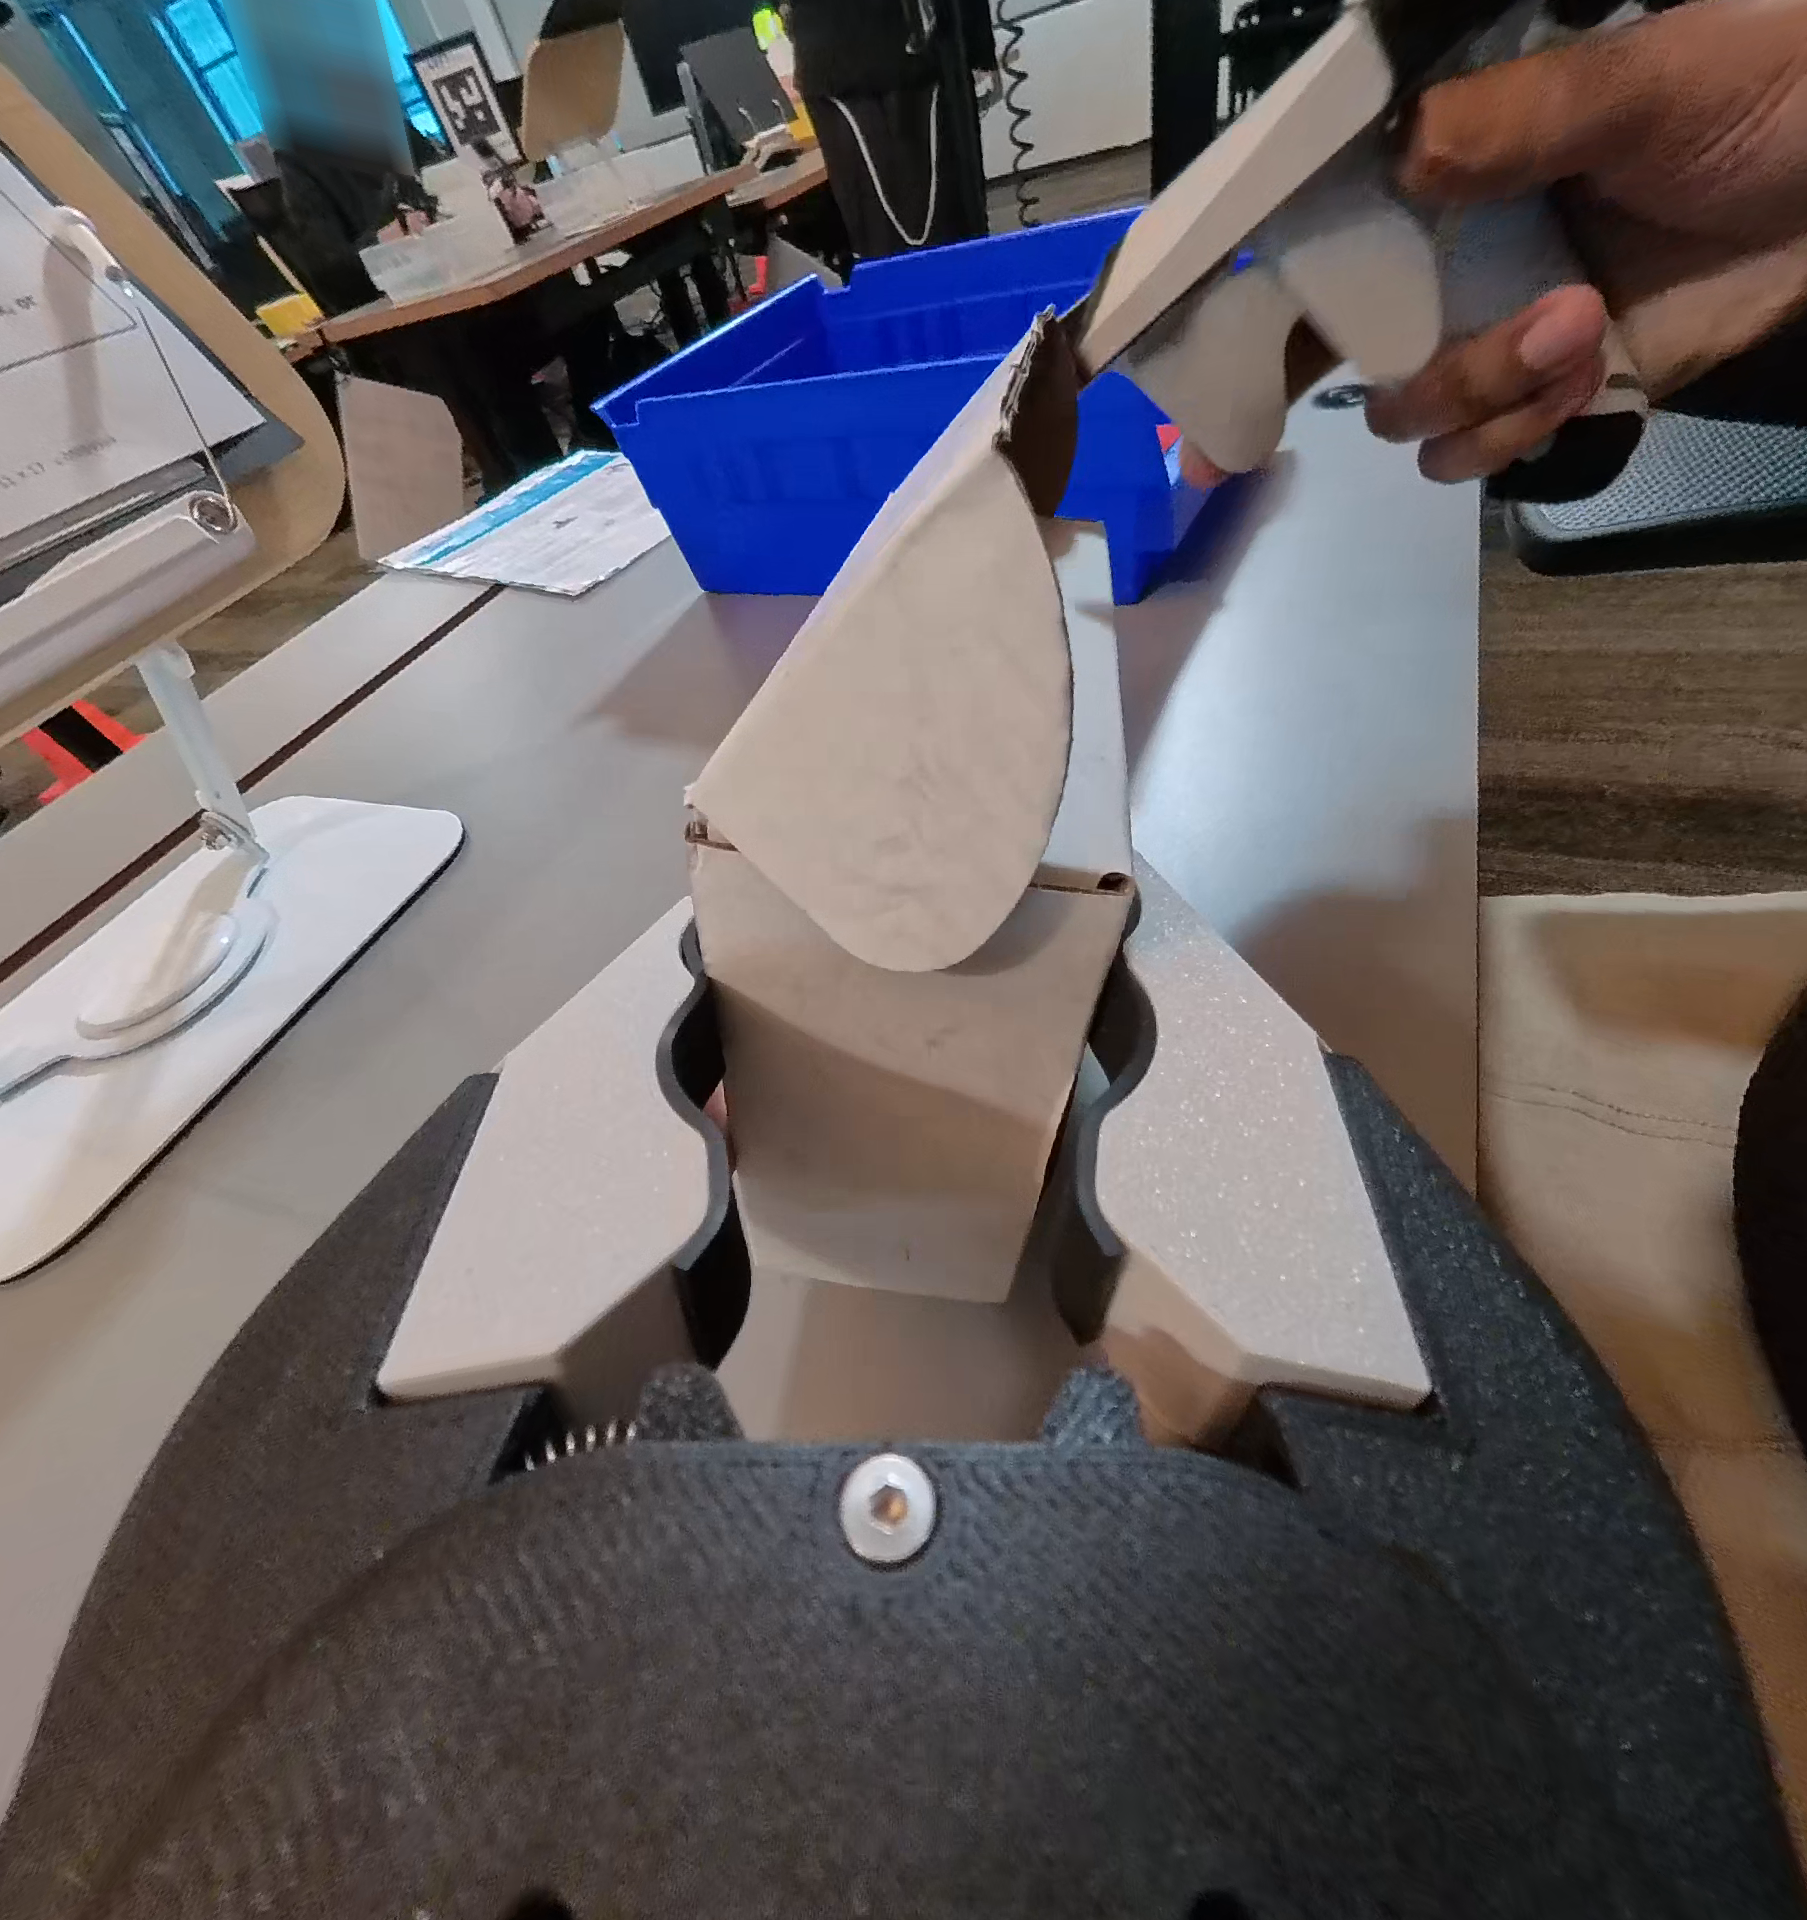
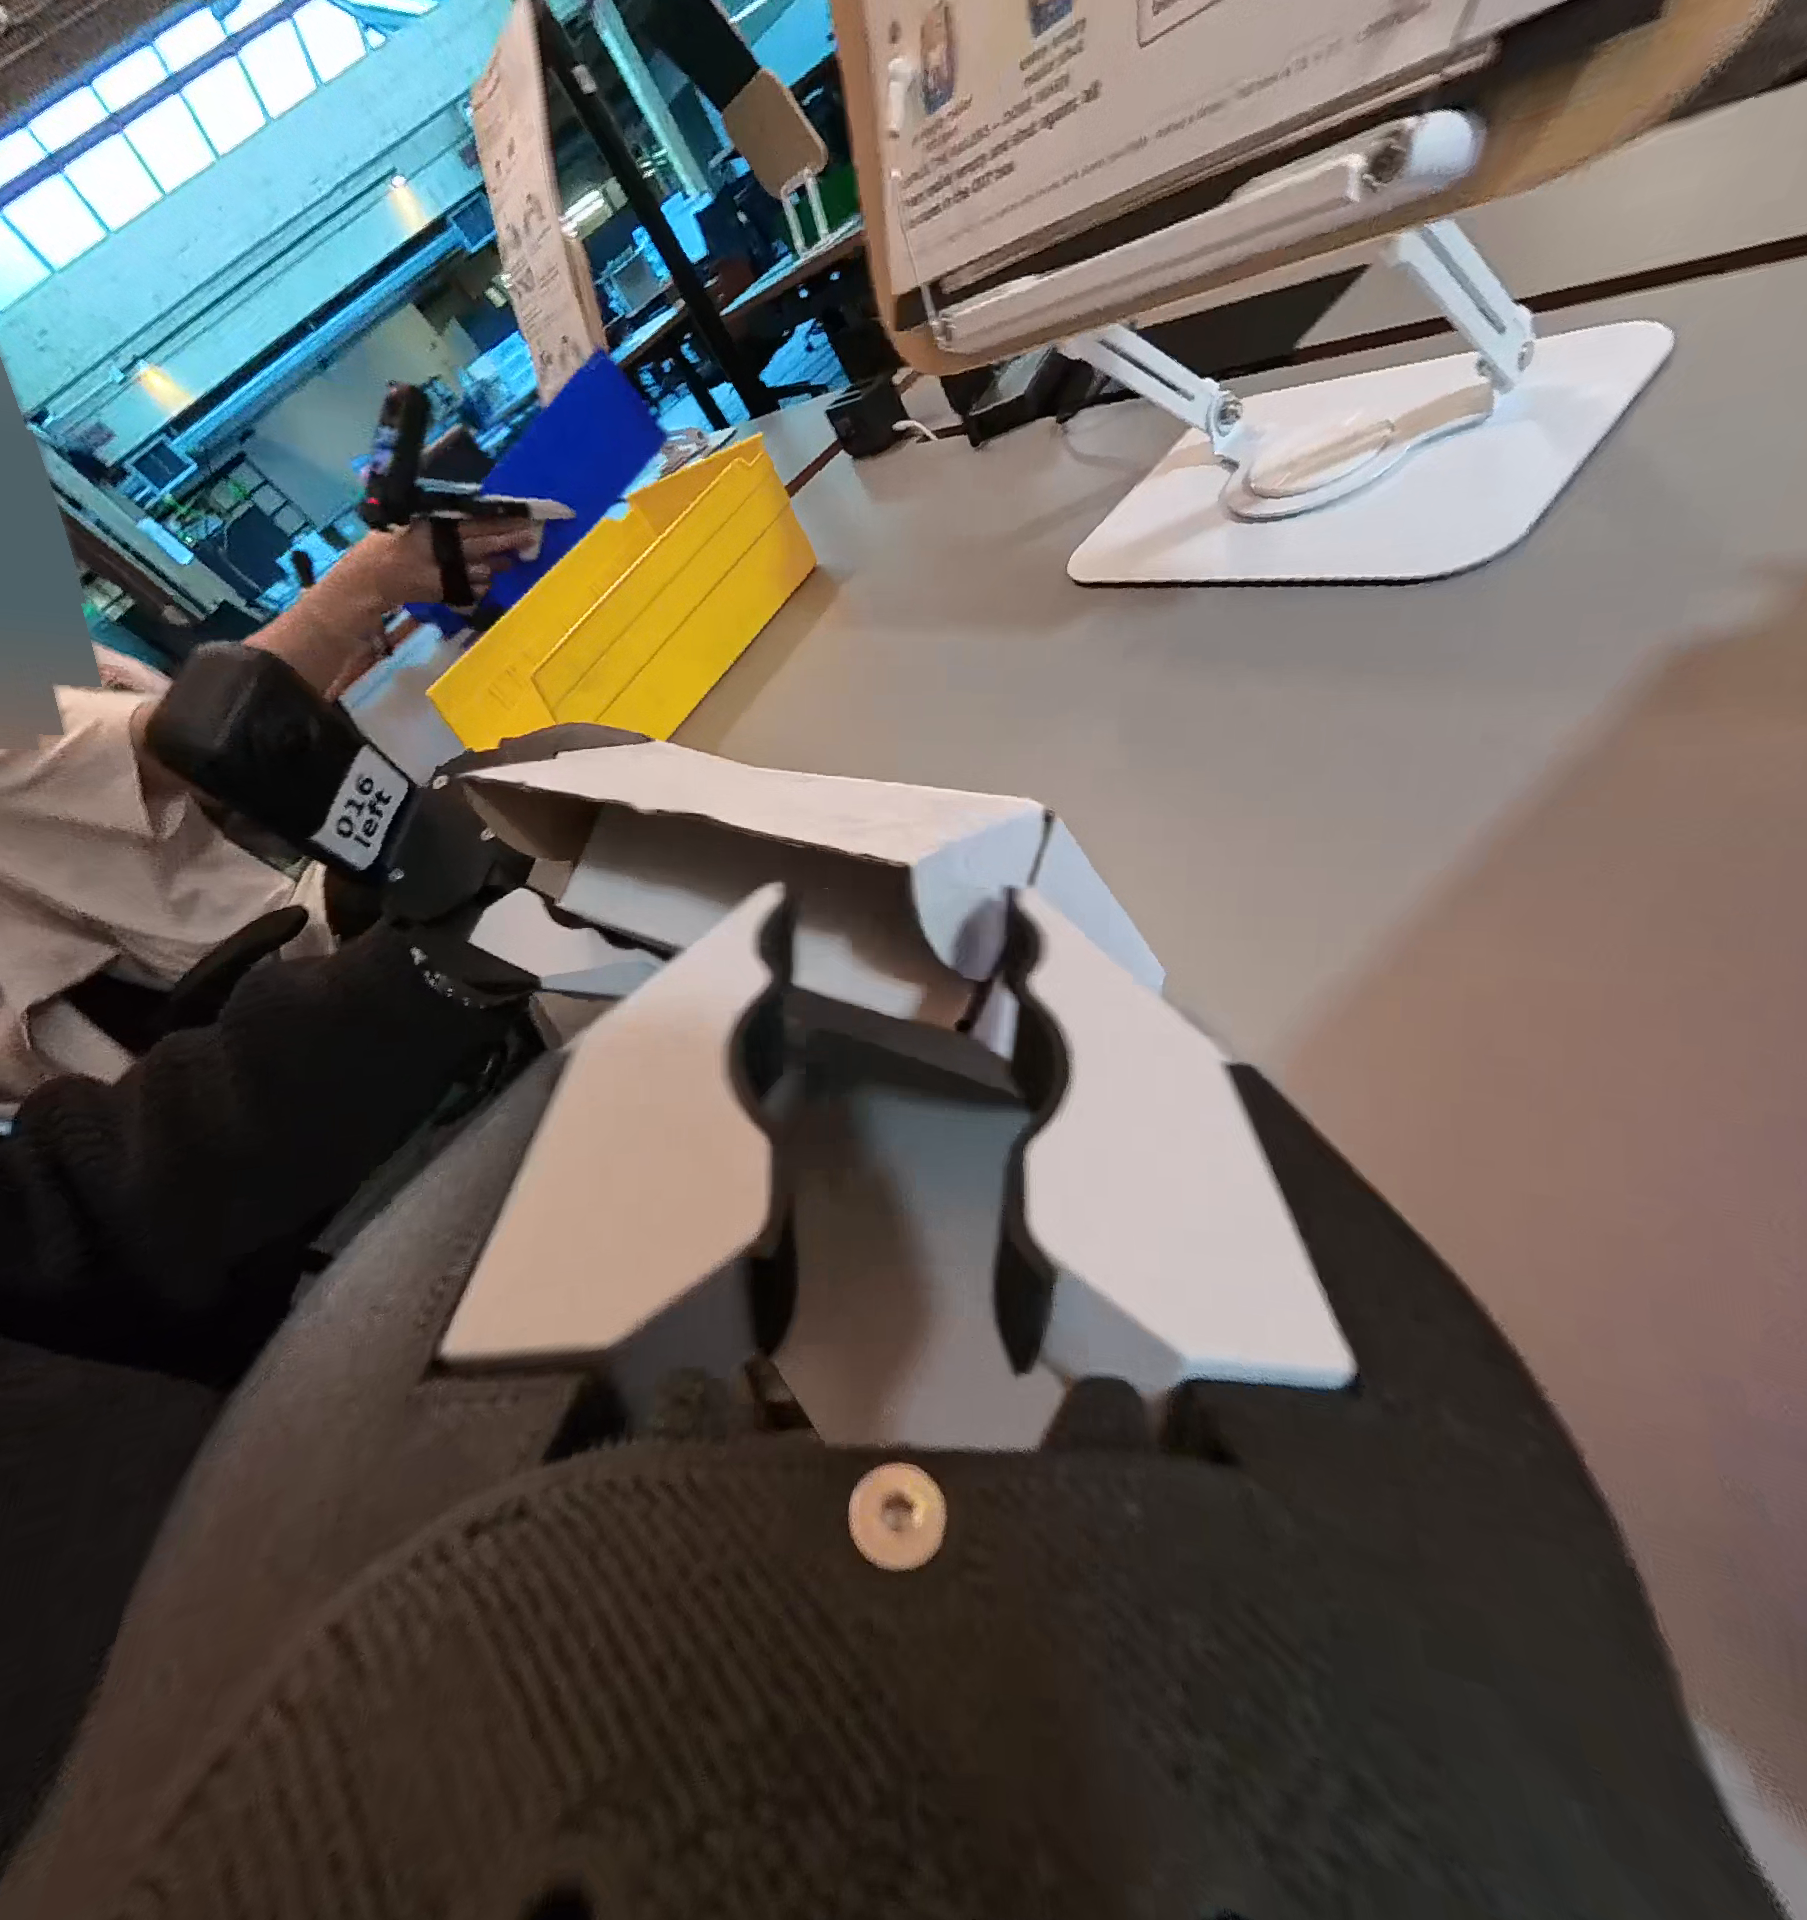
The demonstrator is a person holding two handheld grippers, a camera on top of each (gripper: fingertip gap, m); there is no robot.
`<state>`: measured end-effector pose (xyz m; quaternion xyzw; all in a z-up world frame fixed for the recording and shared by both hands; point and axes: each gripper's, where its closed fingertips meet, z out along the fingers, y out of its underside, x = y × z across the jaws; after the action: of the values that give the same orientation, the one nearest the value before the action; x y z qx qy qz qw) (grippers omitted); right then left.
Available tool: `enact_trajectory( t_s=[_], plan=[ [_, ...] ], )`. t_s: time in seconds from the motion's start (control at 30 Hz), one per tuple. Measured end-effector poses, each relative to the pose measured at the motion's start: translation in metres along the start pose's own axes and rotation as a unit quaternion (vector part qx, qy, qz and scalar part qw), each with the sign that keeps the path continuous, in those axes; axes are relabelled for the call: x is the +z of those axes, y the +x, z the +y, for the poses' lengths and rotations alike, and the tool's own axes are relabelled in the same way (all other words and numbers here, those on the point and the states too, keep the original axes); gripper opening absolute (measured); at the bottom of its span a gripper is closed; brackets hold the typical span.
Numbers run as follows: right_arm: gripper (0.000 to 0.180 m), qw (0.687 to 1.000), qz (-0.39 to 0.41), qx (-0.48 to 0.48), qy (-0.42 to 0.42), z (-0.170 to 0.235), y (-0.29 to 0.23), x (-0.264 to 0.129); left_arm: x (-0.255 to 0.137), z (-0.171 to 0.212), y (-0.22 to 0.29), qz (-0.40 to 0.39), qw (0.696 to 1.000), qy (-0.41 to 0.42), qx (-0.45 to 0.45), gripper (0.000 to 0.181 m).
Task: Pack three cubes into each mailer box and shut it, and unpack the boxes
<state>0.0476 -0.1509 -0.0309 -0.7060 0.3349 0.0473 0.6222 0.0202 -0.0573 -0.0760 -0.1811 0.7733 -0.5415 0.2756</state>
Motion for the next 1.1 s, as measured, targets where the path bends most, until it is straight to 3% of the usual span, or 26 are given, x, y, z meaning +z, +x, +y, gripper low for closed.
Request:
enact_trajectory(
  t_s=[0.1,0.17,0.23,0.33,0.47,0.67,0.73,0.8,1.1],
  plan=[
    [0.072,0.999,-0.011,-0.046,0.02,-0.012,-0.013,-0.003,0.0,0.0,0.0,0.0,1.0,0.0,-0.002,0.07],
    [0.081,0.992,0.024,-0.116,0.036,-0.022,-0.018,-0.005,0.0,0.0,-0.001,0.0,1.0,0.0,-0.004,0.07],
    [0.078,0.972,0.068,-0.22,0.042,-0.028,-0.032,-0.005,0.001,-0.001,-0.001,-0.002,1.0,-0.001,-0.008,0.07],
    [0.056,0.936,0.099,-0.338,0.019,-0.014,-0.067,0.009,0.002,-0.004,-0.009,-0.034,0.999,-0.011,-0.011,0.07],
    [0.044,0.953,0.064,-0.295,-0.004,0.017,-0.094,0.035,0.005,-0.01,-0.015,-0.085,0.996,-0.028,-0.007,0.07],
    [0.032,0.986,0.0,-0.167,-0.003,0.021,-0.101,0.058,0.011,-0.015,-0.008,-0.122,0.992,-0.042,0.006,0.07],
    [0.026,0.986,0.002,-0.167,-0.001,0.021,-0.102,0.065,0.012,-0.016,-0.006,-0.129,0.991,-0.046,0.01,0.07],
    [0.009,0.984,0.011,-0.179,0.006,0.017,-0.102,0.069,0.013,-0.016,-0.005,-0.132,0.99,-0.047,0.017,0.07],
    [0.004,0.98,0.018,-0.198,0.0,0.01,-0.099,0.067,0.012,-0.017,-0.006,-0.13,0.991,-0.043,0.011,0.07]
  ],
)
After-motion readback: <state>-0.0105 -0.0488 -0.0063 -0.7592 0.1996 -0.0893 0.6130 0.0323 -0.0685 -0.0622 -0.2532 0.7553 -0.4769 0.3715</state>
